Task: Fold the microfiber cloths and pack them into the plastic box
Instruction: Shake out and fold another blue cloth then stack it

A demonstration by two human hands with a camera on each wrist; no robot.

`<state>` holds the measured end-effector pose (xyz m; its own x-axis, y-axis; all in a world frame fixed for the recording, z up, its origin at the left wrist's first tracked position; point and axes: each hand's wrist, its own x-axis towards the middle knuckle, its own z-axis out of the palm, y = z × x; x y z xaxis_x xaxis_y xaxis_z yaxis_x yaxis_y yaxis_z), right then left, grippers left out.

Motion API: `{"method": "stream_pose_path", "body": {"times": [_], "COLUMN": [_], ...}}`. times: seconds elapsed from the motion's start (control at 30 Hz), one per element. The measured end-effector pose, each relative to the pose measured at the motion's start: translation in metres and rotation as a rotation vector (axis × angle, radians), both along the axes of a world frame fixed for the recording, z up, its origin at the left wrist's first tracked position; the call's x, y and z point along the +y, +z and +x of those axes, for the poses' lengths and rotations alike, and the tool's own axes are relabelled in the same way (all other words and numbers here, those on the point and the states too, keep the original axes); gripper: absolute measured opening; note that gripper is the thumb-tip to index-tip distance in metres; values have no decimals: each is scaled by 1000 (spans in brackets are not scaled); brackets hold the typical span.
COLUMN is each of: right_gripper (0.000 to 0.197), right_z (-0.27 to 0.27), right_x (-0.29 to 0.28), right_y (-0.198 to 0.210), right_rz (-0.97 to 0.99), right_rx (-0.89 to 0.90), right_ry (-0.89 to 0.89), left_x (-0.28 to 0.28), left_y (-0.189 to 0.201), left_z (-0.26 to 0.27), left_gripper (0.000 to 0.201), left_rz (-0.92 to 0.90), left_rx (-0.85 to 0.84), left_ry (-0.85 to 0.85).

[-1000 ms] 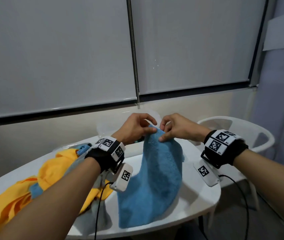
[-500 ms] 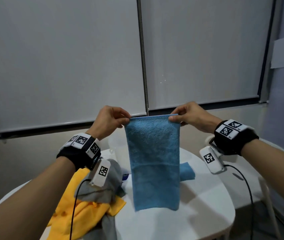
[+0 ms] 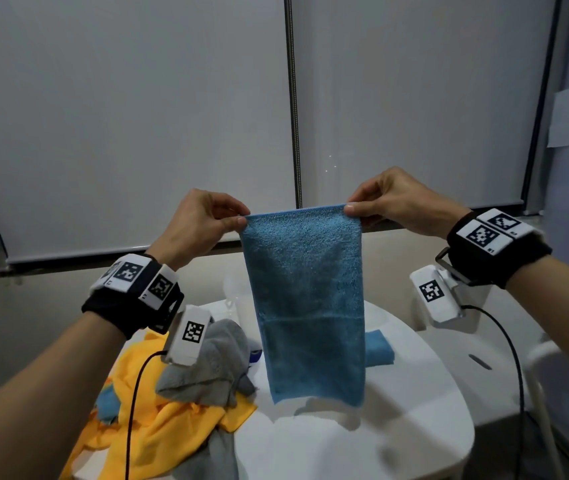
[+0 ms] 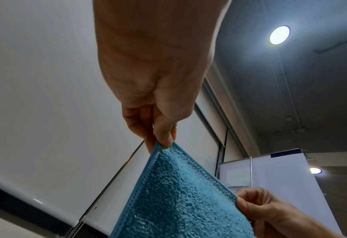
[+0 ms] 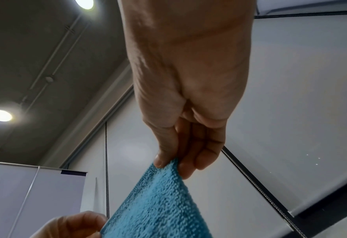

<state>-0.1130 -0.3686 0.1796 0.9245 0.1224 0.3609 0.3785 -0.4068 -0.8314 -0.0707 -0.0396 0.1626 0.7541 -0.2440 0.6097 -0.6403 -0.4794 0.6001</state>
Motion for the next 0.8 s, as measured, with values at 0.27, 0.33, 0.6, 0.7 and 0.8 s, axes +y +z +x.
{"method": "stream_pose_path", "body": {"times": [0.27, 0.33, 0.6, 0.7, 0.8], "right_gripper": [24, 19, 8, 12, 13], "right_z": [19, 19, -30, -48, -64], "right_x": [4, 5, 5, -1, -4], "right_y": [-41, -34, -45, -101, -169], "right_rz": [-144, -62, 154, 92, 8], "right_rx": [1, -47, 36, 257, 528], "right_ry": [-88, -83, 117, 195, 301], "left_x": [-14, -17, -18, -11, -7], "left_y": [-42, -33, -43, -102, -168], "left_z": [19, 16, -47, -64, -78], "left_gripper": [8, 7, 9, 4, 9], "left_rz": [-52, -163, -399, -266, -102], "left_rx": [131, 135, 428, 673, 951], "left_ry": [32, -26, -451, -513, -573]}}
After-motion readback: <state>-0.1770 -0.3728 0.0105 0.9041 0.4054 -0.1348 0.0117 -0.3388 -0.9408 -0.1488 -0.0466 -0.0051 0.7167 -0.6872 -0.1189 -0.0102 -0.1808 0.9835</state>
